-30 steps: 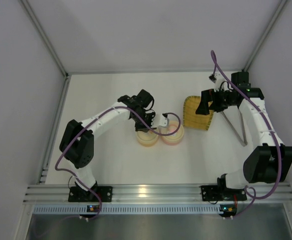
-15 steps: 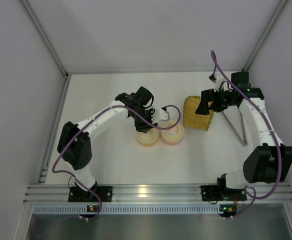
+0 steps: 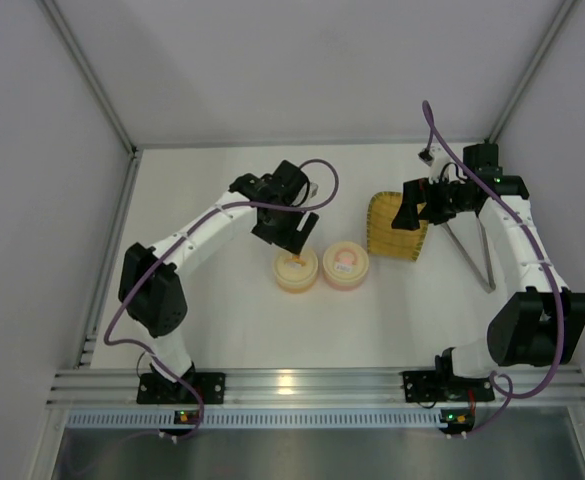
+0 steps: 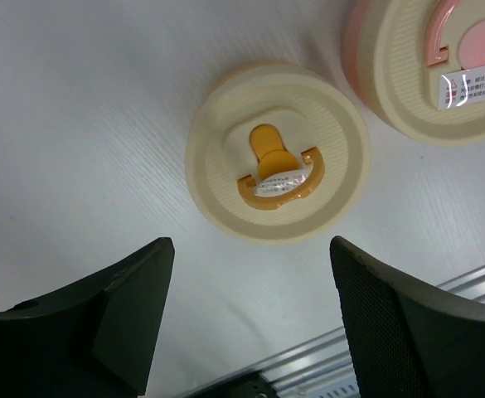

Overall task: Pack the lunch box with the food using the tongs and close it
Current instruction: Close the box lid on the packing box, then screw the box lid onto the packing box.

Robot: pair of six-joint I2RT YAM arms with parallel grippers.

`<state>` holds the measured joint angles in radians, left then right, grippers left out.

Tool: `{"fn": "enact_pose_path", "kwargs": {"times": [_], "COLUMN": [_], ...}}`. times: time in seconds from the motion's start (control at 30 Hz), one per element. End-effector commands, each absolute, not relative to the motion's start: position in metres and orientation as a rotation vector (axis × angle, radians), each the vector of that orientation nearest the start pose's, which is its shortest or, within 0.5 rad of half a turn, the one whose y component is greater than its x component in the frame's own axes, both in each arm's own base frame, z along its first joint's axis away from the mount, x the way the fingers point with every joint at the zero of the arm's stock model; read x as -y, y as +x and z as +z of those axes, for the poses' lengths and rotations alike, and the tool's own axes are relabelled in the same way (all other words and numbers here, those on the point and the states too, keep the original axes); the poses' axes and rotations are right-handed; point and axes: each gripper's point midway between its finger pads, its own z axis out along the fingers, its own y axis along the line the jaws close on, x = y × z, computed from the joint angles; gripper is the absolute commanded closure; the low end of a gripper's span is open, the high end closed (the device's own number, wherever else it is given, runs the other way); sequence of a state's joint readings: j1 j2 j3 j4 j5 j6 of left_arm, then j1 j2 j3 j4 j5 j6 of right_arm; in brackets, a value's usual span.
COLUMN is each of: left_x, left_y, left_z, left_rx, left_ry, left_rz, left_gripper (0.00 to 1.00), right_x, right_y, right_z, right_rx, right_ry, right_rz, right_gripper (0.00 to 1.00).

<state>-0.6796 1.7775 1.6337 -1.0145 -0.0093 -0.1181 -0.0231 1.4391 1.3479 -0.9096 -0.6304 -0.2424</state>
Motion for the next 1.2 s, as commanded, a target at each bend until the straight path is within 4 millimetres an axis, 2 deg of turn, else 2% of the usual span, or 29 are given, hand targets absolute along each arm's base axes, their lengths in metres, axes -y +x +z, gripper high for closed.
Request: {"fn": "enact_pose_path", "kwargs": {"times": [0.0,0.17,0.33,0.47,0.57,0.9,1.03,1.17], "left_x": [0.253,0.261,0.274,0.279,0.284,0.284,0.284,0.276], "left_y": [0.278,0.284,0.293,0.292,0.287,0.273,0.269,0.271], "left_z": [0.141,0.133,0.133,0.129,0.124,0.107,0.101,0.097], "left_rx": [-2.844,-2.890,-2.916,-2.949,-2.985,-3.067,-3.097,-3.119], "left_ry": [0.472,0.353,0.318,0.302,0.307,0.296,0.284,0.263], "left_rz": [-0.290,-0.321,-0.405,-0.452,-0.488,-0.522,-0.551,-0.534], "left_gripper": [0.18,0.18,0.17,0.09,0.08,0.09,0.13,0.14], "right_x": [-0.085,-0.084,-0.083,-0.083,-0.083,-0.082,-0.082,-0.082], "right_y": [0.326,0.325,0.325,0.326,0.326,0.327,0.326,0.326], "right_z": [0.219,0.218,0.216,0.213,0.213,0.211,0.210,0.210], "right_rx": [-2.316,-2.321,-2.330,-2.334,-2.335,-2.338,-2.341,-2.340], "right_ry": [-0.510,-0.508,-0.506,-0.507,-0.508,-0.508,-0.508,-0.510], "right_rz": [0.673,0.662,0.658,0.659,0.657,0.656,0.657,0.651], "right_gripper": [0.01,0.01,0.01,0.01,0.01,0.01,0.01,0.01]}}
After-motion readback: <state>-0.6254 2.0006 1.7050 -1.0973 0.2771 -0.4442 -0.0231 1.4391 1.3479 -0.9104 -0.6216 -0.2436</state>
